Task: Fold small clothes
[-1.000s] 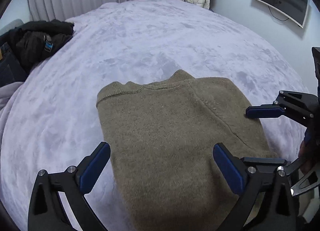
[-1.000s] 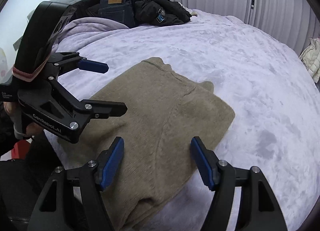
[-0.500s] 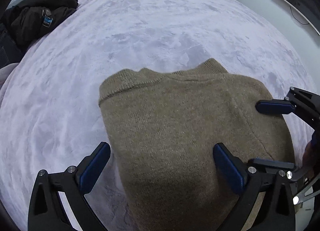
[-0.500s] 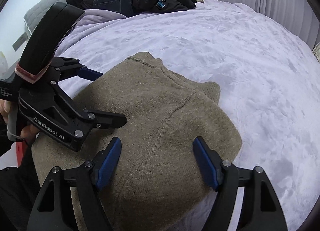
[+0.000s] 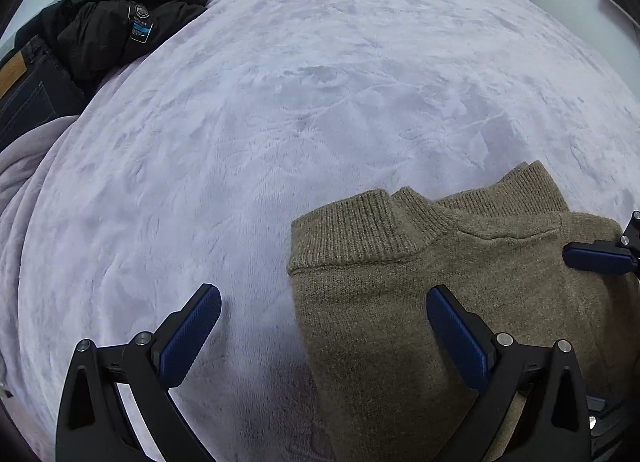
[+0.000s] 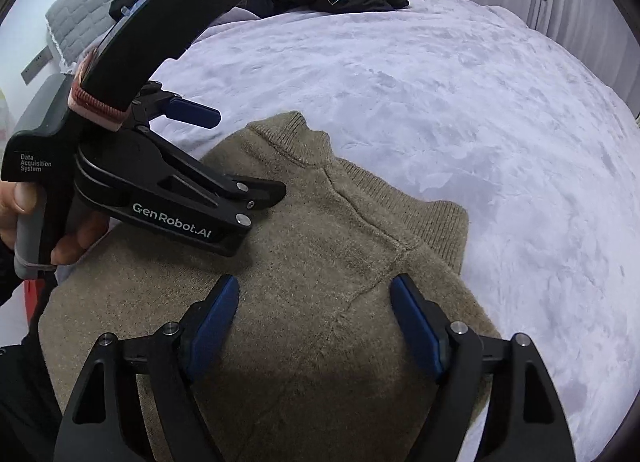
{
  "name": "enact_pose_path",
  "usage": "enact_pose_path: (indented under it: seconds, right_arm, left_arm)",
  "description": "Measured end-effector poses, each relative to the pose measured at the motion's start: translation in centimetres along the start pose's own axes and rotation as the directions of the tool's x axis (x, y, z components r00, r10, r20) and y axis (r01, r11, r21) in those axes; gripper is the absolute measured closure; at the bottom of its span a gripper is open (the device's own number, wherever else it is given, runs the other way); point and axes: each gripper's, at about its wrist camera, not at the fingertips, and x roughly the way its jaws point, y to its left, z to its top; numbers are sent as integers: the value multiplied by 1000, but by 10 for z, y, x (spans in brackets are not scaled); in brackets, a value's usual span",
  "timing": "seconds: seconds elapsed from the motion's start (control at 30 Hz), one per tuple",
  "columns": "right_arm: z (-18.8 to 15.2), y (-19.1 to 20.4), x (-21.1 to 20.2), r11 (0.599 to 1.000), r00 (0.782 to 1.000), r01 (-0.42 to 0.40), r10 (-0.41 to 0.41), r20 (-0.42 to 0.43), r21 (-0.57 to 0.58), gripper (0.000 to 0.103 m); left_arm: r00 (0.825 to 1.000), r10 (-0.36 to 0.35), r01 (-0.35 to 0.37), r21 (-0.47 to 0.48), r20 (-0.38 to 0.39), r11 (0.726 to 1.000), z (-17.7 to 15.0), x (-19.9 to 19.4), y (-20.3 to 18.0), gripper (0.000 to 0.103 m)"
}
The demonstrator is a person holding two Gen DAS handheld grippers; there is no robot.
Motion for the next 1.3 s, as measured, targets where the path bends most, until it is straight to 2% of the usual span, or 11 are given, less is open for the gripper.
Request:
enact_pose_path:
  seconds: [0.13, 0.27, 0.43, 0.53, 0.7, 0.9, 1.0, 1.1, 1.23, 1.3]
  right_arm:
    - [-4, 4, -19, 999, 999, 43, -43, -3, 30, 22]
    - [-12, 29, -50, 1000, 997, 29, -29, 69, 1, 22]
    - [-30, 62, -47, 998, 999, 27, -26, 31, -48, 22]
    - [-51, 81, -50, 990, 993, 109, -104, 59, -94, 22]
    - [-84, 88, -75, 989, 987, 145, -144, 73, -19, 22]
    - [-126, 117, -89, 962, 963, 269, -268, 30, -38, 22]
    - [-125, 120, -112, 967, 965, 255, -256, 63, 23, 22]
    - [-112, 119, -129, 950, 948, 296, -305, 95, 99, 21]
    - [-93, 115, -131, 911, 917, 379, -393, 65, 161, 21]
    - [-89, 113, -127, 904, 914, 391, -404, 48, 175, 21]
  left_arm:
    - [999, 18, -18, -11, 40, 1000, -6, -22, 3, 0]
    - [998, 34, -35, 15, 57, 999, -24, -41, -2, 0]
    - [996, 29, -30, 16, 80, 999, -59, -61, -5, 0]
    - [996, 27, -28, 6, 89, 1000, -77, -73, -6, 0]
    - [995, 25, -24, -15, 96, 1000, -110, -90, -5, 0]
    - [994, 31, -28, -30, 106, 999, -137, -111, -16, 0]
    - [990, 38, -34, -34, 134, 999, -137, -125, -25, 0]
    - [989, 61, -56, -40, 134, 998, -135, -130, -32, 0]
    - [992, 40, -33, -60, 122, 998, -133, -130, -34, 0]
    - [993, 38, -29, -81, 111, 996, -132, -128, -33, 0]
